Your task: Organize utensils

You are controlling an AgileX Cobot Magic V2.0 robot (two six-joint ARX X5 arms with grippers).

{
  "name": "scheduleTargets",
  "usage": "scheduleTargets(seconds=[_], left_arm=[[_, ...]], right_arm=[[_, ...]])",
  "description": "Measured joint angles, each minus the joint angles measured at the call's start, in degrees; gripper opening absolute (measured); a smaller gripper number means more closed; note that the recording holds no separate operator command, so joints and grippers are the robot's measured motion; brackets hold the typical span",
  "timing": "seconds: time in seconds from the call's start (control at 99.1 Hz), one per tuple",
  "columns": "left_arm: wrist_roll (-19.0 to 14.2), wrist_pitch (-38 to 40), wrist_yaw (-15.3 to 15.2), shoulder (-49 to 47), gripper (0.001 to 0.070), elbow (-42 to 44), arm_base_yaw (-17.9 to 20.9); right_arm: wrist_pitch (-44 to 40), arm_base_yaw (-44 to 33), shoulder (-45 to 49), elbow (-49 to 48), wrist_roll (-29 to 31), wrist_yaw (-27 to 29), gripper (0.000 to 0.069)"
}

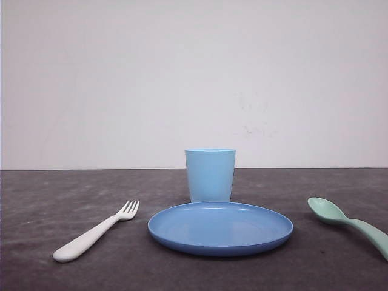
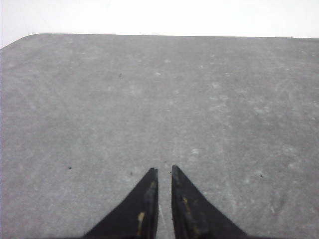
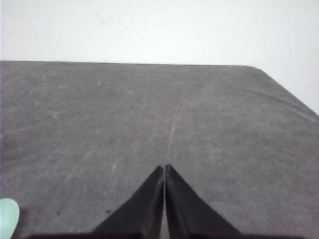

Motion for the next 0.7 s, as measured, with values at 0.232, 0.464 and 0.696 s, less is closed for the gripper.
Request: scheduleTargets(seconds=[0.232, 0.464, 0.696], left_arm=[[-9.6, 2.08, 0.0, 0.0, 0.0024, -0.55, 0.0], [-14.64, 2.58, 0.85, 0.0, 0.0024, -0.55, 0.0], [-18.88, 3.43, 4.83, 0.09, 0.0024, -0.55, 0.0]], right_arm=[[2.4, 0.0, 0.0, 0.0, 5.33, -0.74, 0.0004], [2.43, 0.0, 0.0, 0.0, 12.87, -10.01, 0.0004], [2.99, 0.02, 0.0, 0.0, 19.19, -11.43, 0.0004]])
